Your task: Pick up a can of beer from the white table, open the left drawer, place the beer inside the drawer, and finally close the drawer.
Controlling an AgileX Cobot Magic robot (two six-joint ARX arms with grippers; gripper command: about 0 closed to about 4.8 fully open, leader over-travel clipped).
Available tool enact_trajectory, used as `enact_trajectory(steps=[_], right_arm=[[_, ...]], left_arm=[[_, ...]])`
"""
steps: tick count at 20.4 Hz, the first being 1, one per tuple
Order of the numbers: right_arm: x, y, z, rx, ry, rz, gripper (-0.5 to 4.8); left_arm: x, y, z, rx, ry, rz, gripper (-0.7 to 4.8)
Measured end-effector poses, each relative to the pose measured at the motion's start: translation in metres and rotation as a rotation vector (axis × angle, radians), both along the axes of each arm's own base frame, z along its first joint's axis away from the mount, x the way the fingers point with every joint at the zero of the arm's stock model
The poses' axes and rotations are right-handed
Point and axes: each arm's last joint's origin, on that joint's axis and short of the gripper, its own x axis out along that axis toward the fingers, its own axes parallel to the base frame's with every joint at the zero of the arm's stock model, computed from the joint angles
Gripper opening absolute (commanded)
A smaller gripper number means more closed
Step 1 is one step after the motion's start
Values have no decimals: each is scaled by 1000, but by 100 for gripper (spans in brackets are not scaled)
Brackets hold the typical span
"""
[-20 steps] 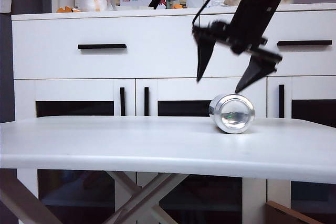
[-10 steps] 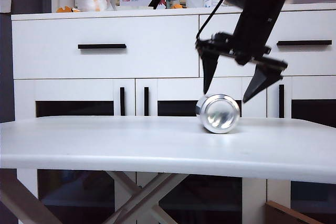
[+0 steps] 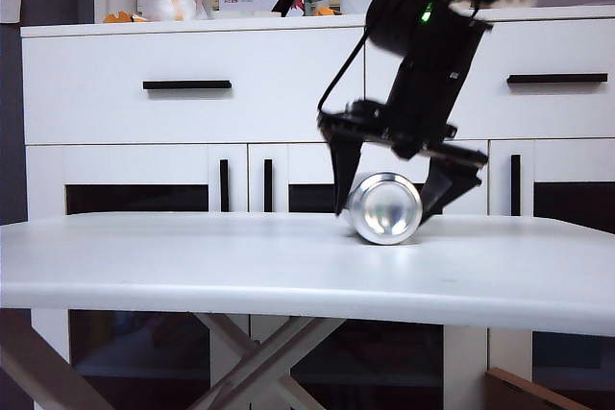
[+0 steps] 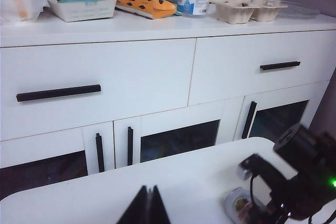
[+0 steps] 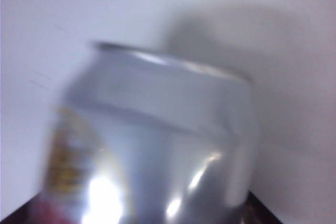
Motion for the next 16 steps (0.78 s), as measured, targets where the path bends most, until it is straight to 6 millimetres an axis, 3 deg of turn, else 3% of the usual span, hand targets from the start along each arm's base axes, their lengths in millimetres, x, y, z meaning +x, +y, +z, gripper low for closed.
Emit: enact_trajectory(steps=[2,5,6,16], right_arm=[[0,1,-2,-28,-9,-11,479],[0,0,-2,-50,-21,-28,256],[1,0,-1,-54,-27,-28,212],[0,-1,0,-55,-26,-30,202]], left_arm=[[0,0,0,0,0,1,-5],[0,0,0,0,0,0,-5],[0,0,0,0,0,0,-5],[0,0,0,0,0,1,-5]])
